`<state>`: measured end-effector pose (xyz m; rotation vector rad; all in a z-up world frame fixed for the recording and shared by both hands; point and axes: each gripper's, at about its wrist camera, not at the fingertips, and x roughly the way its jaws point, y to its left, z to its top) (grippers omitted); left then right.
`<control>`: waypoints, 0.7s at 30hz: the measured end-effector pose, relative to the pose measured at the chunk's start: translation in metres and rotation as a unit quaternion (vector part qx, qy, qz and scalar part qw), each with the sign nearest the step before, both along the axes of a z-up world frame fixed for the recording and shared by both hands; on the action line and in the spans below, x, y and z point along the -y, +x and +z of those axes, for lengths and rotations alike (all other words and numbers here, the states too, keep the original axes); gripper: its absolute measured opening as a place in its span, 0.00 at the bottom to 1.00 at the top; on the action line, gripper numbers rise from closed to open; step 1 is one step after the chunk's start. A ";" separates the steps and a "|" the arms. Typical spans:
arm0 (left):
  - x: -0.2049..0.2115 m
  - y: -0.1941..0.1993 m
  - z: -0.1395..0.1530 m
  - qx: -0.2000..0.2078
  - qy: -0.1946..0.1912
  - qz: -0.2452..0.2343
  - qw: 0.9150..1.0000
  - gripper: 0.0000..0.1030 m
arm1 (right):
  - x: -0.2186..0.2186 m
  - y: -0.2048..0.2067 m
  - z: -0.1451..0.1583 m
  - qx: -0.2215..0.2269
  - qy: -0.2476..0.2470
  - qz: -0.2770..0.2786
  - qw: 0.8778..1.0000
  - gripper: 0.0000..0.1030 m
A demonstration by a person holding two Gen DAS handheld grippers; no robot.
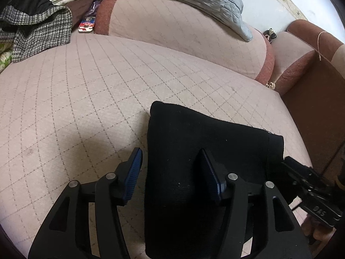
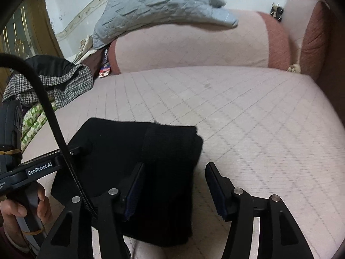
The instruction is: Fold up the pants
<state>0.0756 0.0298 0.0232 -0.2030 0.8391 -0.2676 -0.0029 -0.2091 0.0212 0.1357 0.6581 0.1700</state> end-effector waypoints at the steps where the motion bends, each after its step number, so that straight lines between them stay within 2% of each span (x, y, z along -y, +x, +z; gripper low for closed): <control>1: 0.001 -0.002 0.001 0.005 0.006 0.002 1.000 0.54 | 0.000 -0.003 0.004 0.005 0.000 0.003 1.000 0.54; 5: 0.005 -0.014 0.008 0.035 0.037 0.010 0.999 0.54 | -0.008 -0.011 0.013 0.020 -0.009 0.007 1.000 0.54; 11: 0.006 -0.028 0.016 0.058 0.066 0.027 0.996 0.54 | -0.021 -0.021 0.017 0.032 -0.026 0.005 0.999 0.54; 21: 0.005 -0.053 0.027 0.075 0.083 0.047 0.993 0.54 | -0.036 -0.034 0.020 0.033 -0.013 0.002 0.999 0.54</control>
